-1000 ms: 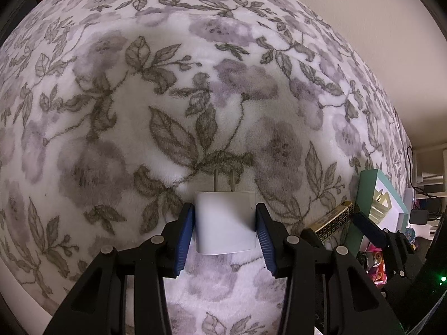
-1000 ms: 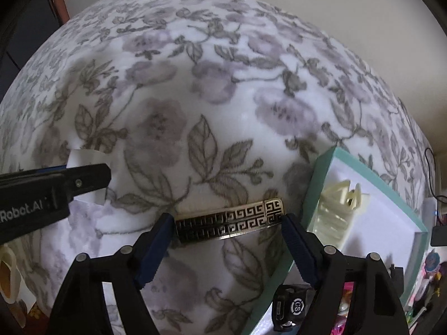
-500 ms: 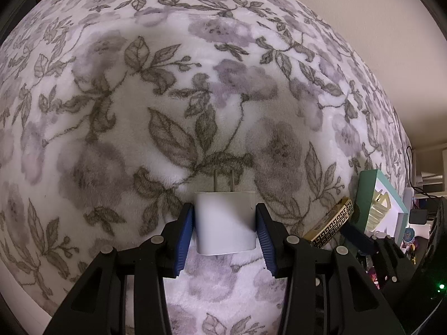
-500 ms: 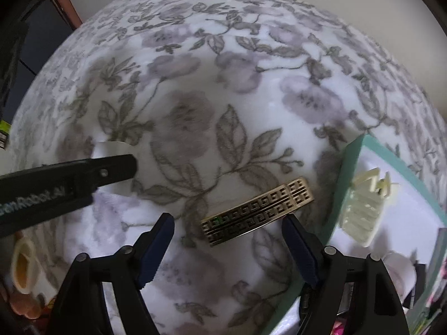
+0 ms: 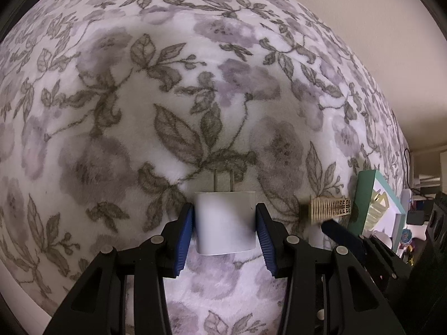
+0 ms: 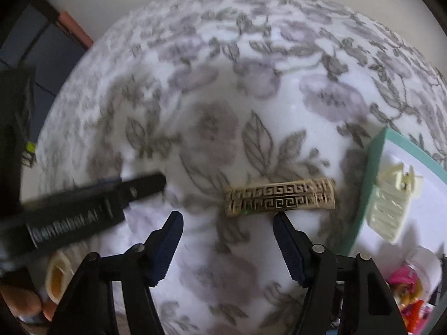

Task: Organize rigid objects
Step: 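Grasp the gold patterned bar with the right gripper, then carry the charger plug and gold bar into the tray and release both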

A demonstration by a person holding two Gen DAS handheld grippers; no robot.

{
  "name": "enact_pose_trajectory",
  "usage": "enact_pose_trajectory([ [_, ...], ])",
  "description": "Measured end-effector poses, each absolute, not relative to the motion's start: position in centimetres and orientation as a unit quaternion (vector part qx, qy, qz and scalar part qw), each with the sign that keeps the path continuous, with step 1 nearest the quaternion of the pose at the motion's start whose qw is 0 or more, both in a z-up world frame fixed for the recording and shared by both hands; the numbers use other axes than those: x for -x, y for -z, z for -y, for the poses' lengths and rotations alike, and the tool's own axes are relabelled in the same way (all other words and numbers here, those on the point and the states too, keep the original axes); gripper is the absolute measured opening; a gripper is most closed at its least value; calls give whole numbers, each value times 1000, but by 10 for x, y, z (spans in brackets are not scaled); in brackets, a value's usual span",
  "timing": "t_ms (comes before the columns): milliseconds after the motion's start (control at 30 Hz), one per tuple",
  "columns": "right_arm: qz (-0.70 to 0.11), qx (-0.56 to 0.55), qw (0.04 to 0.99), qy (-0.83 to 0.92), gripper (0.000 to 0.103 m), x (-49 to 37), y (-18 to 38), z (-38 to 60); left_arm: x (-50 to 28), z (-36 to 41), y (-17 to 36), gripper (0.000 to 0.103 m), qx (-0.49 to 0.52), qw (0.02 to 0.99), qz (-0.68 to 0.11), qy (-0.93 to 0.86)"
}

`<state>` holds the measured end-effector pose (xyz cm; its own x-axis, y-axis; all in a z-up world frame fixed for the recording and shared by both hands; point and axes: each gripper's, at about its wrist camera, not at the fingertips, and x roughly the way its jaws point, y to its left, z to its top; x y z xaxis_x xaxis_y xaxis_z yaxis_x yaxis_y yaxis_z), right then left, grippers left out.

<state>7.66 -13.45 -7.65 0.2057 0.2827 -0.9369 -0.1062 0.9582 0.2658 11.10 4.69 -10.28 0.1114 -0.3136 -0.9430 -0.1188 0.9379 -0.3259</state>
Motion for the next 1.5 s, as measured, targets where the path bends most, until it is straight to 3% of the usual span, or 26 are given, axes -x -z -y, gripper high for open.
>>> enact_pose_trajectory([
  [267, -594, 22, 800, -86, 69, -77, 48, 124, -111, -54, 105, 46, 174, 727, -661, 56],
  [1000, -623, -69, 779, 2, 70, -100, 74, 157, -121, -56, 106, 46, 159, 734, -659, 52],
  [1233, -619, -73, 782, 8, 79, -102, 80, 149, -120, -53, 106, 46, 157, 734, -659, 51],
  [1500, -616, -73, 784, 17, 83, -104, 83, 145, -120, -53, 106, 46, 166, 733, -658, 51],
])
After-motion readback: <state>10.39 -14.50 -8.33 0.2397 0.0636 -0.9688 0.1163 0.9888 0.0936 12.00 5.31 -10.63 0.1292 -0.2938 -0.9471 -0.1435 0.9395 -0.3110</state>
